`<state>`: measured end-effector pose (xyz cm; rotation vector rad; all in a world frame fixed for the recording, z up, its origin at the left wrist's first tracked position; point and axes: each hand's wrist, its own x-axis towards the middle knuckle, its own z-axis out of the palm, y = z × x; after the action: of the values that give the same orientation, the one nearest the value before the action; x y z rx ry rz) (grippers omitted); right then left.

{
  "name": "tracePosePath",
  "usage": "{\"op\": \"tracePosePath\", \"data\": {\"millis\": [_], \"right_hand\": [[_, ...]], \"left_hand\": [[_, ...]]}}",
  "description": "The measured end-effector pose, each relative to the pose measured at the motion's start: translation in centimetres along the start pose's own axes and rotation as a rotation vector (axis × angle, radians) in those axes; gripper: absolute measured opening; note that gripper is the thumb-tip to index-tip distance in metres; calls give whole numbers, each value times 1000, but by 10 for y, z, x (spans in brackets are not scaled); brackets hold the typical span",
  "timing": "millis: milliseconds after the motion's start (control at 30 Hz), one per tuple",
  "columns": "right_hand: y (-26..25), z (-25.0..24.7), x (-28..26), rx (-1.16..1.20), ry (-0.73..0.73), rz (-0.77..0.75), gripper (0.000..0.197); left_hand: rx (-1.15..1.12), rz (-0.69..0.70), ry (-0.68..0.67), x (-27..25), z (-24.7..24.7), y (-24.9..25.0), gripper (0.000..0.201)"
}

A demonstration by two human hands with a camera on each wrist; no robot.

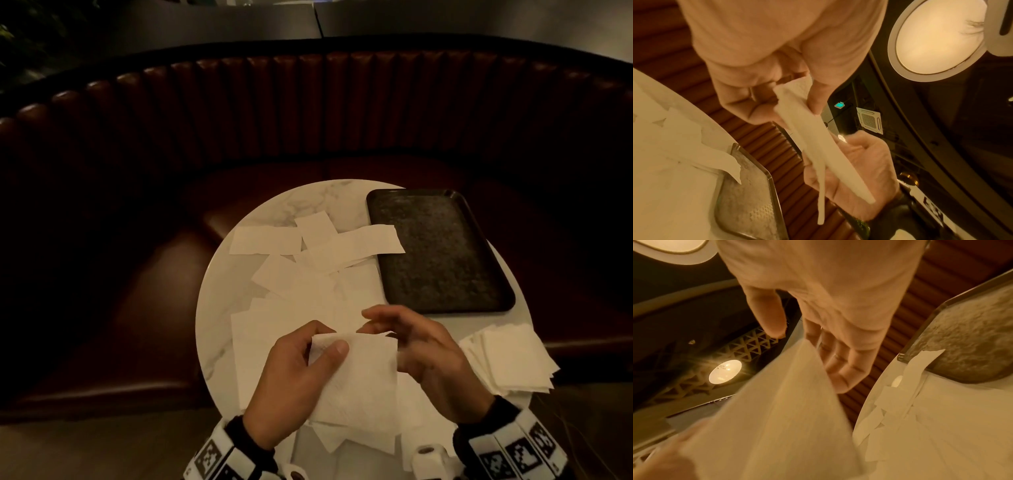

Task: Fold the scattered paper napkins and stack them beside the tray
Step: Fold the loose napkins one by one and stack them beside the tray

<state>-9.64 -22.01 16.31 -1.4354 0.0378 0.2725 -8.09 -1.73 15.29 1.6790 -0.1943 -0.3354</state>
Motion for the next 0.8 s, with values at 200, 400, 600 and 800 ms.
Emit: {"op": "tracePosePath", "data": {"millis": [200, 400, 600, 800], "right_hand": [[2, 23, 9, -321, 171, 15, 7], [6, 7, 5, -135, 263, 72, 10], [21, -16, -3, -60, 329, 143, 9], [42, -124, -17, -248, 533, 191, 8]], "left_hand": [[-7, 7, 81, 2, 13, 5, 25], [6, -19, 225, 10, 16, 2, 18], [-45, -127, 183, 18, 33, -13, 19], [-62, -224, 111, 27, 56, -28, 20]]}}
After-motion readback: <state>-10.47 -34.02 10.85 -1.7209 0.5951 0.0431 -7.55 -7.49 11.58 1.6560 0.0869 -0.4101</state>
